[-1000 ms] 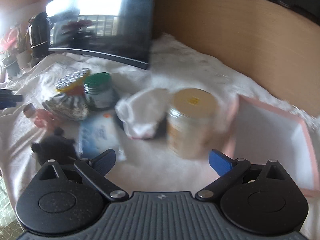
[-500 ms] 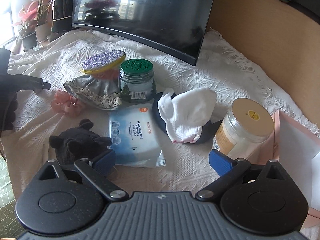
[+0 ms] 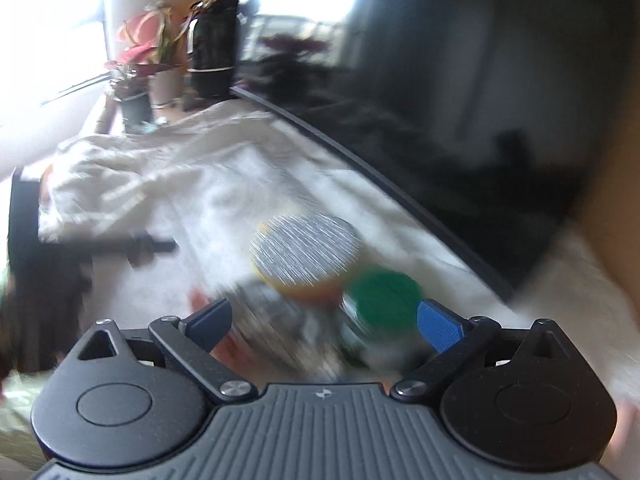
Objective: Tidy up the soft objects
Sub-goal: 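Grasp the tape roll with the left tool while the right tool grasps the glittery round pad, then carry both into the pink box and open both tools to release them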
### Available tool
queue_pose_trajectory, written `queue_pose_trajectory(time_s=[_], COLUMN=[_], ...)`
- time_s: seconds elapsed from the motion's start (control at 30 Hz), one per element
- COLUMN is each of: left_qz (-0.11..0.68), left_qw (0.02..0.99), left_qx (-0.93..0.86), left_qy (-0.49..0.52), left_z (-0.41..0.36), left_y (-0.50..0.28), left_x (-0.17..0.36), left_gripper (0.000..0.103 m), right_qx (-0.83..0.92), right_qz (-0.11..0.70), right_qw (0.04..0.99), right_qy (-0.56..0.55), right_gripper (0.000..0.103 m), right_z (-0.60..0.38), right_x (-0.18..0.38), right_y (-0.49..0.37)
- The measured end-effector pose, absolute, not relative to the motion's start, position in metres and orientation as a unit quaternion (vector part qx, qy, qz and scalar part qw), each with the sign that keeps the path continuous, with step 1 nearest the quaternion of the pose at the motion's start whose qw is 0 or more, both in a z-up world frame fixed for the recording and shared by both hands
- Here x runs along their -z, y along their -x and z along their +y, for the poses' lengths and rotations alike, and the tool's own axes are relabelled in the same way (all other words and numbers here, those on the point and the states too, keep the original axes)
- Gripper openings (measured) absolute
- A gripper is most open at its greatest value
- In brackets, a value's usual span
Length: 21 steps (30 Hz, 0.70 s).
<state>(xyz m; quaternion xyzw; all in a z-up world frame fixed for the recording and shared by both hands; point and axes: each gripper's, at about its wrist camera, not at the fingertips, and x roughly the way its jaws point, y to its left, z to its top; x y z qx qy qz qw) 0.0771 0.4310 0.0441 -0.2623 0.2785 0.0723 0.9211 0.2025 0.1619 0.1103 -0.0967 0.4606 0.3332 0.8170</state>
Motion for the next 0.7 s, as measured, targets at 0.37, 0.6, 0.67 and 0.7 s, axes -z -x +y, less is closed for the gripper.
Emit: queue_pose_trajectory(time_s=[0.37,0.6,0.67,0.7], left_qz=[0.293,0.286,0.283,0.283], left_qw=[0.916,0.918,0.922,0.925], left_qx=[-0.004,-0.001,0.002,0.003], left_qy=[0.274,0.276,0.264,0.255], left_z=[0.427,0.420,0.412,0.408], left_y=[-0.077,-0.094,-0.097,-0.097], left_x=[-0.039,-0.052,-0.064,-0.070], left_gripper=[0.009,0.009,0.009,0.009], right_qx=[-0.256,-0.344,-0.362,-0.364], right_qz=[0.602,0.565,0.549,0.542], right_qw=[0.755,0.750,0.754,0.757], right_qy=[0.044,0.000,-0.010,-0.011], right_gripper=[0.053,0.014,0.014,0.014], right_z=[0.231,0.231,0.230,0.229], right_x=[-0.016,-0.097,-0.117,-0.124], right_y=[-0.321,-0.297,-0.292,-0.291])
